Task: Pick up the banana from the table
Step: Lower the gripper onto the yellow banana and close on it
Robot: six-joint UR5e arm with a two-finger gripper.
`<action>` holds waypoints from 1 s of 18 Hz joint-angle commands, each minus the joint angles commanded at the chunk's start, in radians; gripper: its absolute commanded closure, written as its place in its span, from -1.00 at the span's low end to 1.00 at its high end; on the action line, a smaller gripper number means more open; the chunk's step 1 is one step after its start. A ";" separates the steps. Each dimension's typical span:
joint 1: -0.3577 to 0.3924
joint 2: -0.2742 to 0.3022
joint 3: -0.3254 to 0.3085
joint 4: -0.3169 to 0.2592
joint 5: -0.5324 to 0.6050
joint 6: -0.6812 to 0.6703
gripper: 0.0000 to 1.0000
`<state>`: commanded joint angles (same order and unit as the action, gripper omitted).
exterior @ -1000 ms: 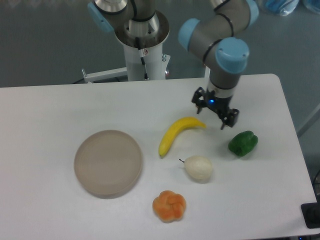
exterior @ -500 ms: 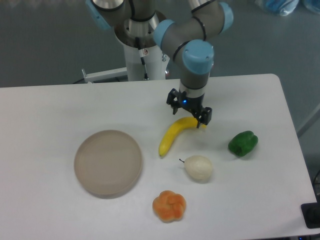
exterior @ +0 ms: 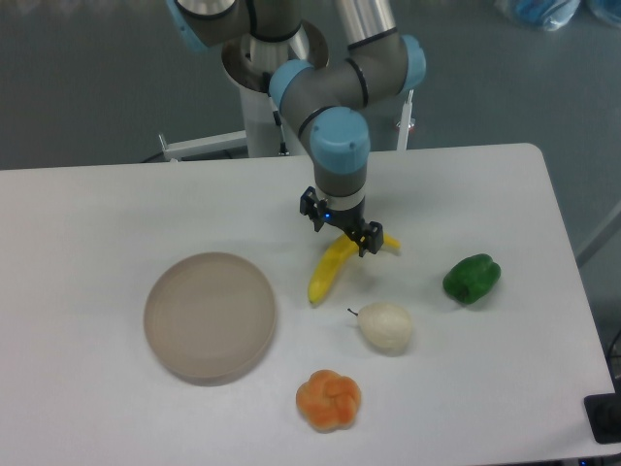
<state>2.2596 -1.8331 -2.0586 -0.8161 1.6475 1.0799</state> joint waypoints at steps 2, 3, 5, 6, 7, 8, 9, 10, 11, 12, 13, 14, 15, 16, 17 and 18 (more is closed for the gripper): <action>-0.003 -0.003 0.000 0.002 0.000 0.002 -1.00; -0.003 -0.011 0.000 0.002 0.000 0.002 -1.00; -0.003 -0.023 0.005 0.005 0.000 0.003 -1.00; -0.003 -0.029 0.008 0.009 0.000 0.003 -1.00; -0.003 -0.032 0.008 0.012 0.000 0.003 -1.00; -0.003 -0.037 0.005 0.015 0.000 0.003 -1.00; -0.003 -0.038 0.006 0.015 0.000 0.003 -1.00; -0.003 -0.038 0.008 0.015 0.000 0.003 -1.00; -0.003 -0.040 0.008 0.015 0.000 0.003 -1.00; -0.003 -0.041 0.009 0.015 0.000 0.003 -1.00; -0.003 -0.041 0.011 0.015 0.000 0.003 -0.90; -0.003 -0.043 0.011 0.015 0.000 0.003 -0.68; -0.003 -0.048 0.014 0.015 0.000 0.003 -0.38; -0.002 -0.049 0.014 0.015 0.000 0.003 -0.18; 0.000 -0.051 0.015 0.015 0.000 0.005 -0.08; 0.001 -0.051 0.015 0.015 0.000 0.006 0.01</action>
<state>2.2611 -1.8837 -2.0433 -0.8007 1.6475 1.0860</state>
